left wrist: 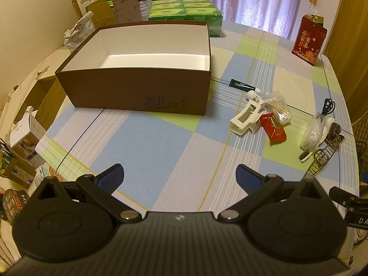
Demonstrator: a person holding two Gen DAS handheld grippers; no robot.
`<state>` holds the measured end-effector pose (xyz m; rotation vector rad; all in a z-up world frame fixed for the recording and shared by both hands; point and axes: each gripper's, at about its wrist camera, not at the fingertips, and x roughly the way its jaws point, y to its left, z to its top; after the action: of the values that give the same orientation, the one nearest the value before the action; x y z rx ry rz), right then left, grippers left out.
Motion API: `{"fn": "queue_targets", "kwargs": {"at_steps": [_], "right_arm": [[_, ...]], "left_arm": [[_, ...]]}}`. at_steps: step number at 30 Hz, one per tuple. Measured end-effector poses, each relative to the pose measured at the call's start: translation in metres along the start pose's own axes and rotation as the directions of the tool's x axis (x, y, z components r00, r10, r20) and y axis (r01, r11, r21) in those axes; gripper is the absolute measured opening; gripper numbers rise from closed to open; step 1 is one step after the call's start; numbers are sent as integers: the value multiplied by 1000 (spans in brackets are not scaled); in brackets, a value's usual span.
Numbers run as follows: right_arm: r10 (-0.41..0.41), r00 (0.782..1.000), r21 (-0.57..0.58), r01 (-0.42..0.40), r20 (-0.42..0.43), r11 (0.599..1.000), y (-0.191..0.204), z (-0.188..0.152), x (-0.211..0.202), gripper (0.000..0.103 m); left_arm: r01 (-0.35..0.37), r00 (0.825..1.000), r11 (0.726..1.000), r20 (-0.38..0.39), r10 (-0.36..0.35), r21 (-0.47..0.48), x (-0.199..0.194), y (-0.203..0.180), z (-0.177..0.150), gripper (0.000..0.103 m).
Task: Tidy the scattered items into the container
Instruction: 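Move left tool to white claw clip while right tool moves to bronze coil clip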
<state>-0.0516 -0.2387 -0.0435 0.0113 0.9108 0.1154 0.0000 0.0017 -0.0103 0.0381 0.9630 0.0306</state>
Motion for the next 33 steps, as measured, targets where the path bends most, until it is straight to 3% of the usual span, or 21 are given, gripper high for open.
{"fn": "queue_targets", "kwargs": {"at_steps": [10, 22, 33], "right_arm": [[1, 1000, 4, -1, -4, 1000, -1, -1, 3, 103], [39, 999, 51, -40, 20, 998, -10, 2, 5, 103], [5, 1000, 74, -5, 4, 997, -17, 6, 13, 103]], "left_arm": [[6, 1000, 1000, -17, -6, 5, 7, -2, 1, 102], [63, 998, 997, -8, -63, 53, 17, -11, 4, 102], [114, 993, 987, -11, -114, 109, 32, -16, 9, 102]]}}
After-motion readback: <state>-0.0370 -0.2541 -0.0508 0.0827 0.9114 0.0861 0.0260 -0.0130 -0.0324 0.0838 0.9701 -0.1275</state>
